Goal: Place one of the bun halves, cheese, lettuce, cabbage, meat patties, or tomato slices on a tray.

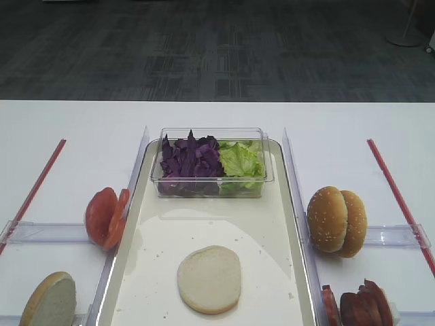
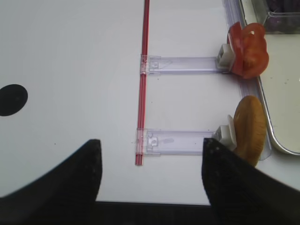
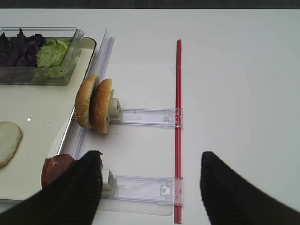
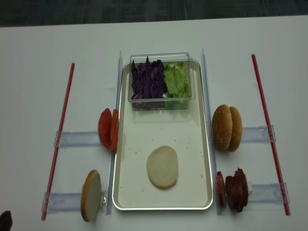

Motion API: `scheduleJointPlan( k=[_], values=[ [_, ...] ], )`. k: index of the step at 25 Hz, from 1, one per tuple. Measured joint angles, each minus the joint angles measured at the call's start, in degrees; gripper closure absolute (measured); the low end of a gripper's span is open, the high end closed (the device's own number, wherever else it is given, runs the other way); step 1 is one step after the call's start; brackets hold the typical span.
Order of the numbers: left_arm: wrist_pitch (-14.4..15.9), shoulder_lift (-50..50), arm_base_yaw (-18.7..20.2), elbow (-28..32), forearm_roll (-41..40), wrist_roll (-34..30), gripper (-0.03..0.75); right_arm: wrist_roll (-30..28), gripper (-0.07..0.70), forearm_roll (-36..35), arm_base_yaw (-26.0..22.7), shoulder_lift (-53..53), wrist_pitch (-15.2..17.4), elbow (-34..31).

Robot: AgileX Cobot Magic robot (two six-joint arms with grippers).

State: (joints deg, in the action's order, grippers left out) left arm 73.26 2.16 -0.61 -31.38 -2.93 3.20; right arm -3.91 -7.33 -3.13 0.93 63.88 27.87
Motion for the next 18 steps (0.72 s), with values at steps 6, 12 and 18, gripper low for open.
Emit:
scheduleJointPlan(
  k=[6, 12, 18],
  values=[
    [-0.8, -0.2, 0.0, 0.0, 0.0, -1.2, 0.280, 0.0, 0.150, 0.0, 0.0, 0.0, 0.0, 0.0],
    [-2.1, -0.3, 0.0, 1.1, 0.0, -1.2, 0.281, 0.0, 0.150, 0.0, 0.0, 0.0, 0.0, 0.0],
    [-4.2, -2.9, 0.0, 2.2, 0.7, -1.2, 0.281, 0.0, 0.150, 0.0, 0.0, 0.0, 0.0, 0.0]
  ],
)
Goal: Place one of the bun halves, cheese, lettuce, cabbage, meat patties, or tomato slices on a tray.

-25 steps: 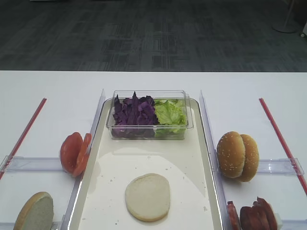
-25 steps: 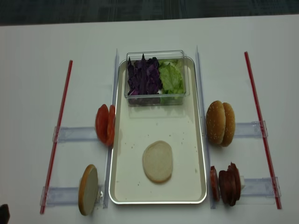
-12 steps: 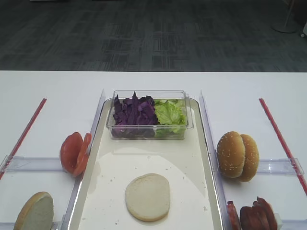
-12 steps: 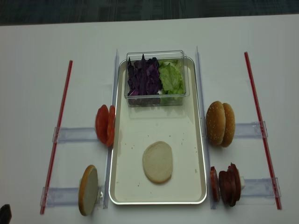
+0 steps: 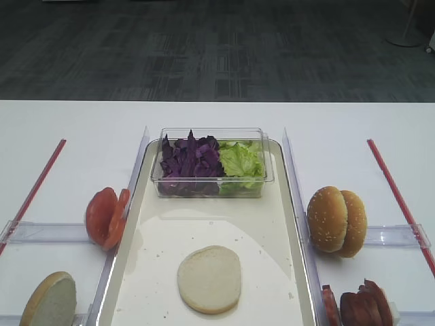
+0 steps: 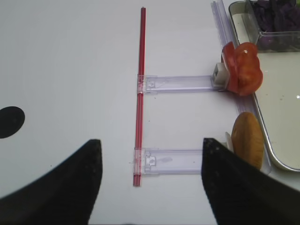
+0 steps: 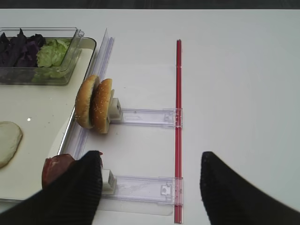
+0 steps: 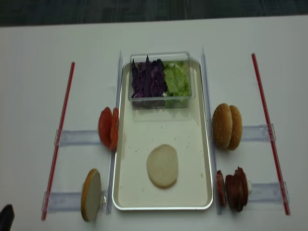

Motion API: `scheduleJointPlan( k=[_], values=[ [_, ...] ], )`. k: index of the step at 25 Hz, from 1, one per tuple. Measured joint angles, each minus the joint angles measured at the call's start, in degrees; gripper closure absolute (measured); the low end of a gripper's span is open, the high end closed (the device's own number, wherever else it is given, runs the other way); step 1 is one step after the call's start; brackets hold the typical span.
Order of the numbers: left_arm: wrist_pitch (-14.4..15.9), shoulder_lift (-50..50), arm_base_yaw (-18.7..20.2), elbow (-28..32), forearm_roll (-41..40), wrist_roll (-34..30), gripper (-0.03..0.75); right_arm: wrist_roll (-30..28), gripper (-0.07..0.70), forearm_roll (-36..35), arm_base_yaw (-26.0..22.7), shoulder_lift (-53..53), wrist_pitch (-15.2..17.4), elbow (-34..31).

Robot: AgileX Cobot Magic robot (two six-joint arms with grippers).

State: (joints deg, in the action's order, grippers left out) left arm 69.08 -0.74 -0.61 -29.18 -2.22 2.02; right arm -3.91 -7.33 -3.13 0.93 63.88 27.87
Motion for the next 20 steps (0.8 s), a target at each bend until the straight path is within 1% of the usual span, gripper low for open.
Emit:
scheduleJointPlan(
  k=[20],
  values=[
    [-0.5, -0.3, 0.0, 0.5, 0.4, -0.1, 0.282, 0.0, 0.150, 0.0, 0.0, 0.0, 0.0, 0.0]
  ],
)
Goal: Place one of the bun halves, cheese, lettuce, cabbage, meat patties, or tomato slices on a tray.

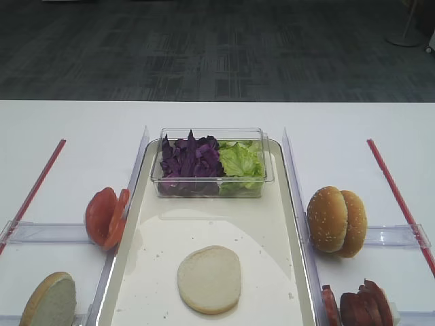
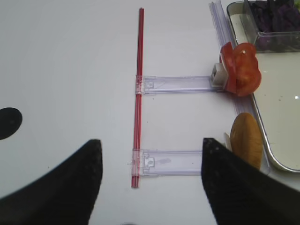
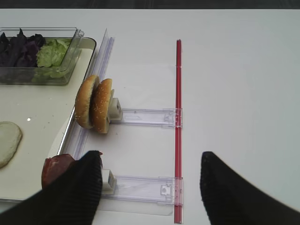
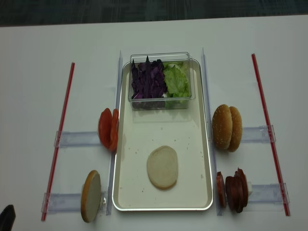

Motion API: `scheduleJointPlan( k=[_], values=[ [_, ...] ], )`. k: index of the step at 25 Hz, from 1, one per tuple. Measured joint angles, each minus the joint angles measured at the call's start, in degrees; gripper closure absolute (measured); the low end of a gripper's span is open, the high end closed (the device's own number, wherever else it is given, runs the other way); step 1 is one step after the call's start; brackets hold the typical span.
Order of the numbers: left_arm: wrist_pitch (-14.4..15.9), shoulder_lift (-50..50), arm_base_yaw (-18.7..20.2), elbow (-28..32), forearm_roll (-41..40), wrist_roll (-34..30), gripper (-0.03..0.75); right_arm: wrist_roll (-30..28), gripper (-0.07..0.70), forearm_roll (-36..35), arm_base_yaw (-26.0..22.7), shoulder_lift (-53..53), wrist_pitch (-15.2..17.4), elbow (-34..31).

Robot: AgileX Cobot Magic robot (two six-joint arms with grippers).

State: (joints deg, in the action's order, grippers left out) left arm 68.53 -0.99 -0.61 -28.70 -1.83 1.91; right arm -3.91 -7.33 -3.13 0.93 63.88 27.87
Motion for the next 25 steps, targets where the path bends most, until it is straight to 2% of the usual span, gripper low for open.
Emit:
scheduleJointPlan(
  k=[25],
  values=[
    [-0.5, 0.0, 0.0, 0.3, 0.0, 0.0, 0.283, 0.0, 0.150, 0.0, 0.0, 0.0, 0.1, 0.0]
  ],
)
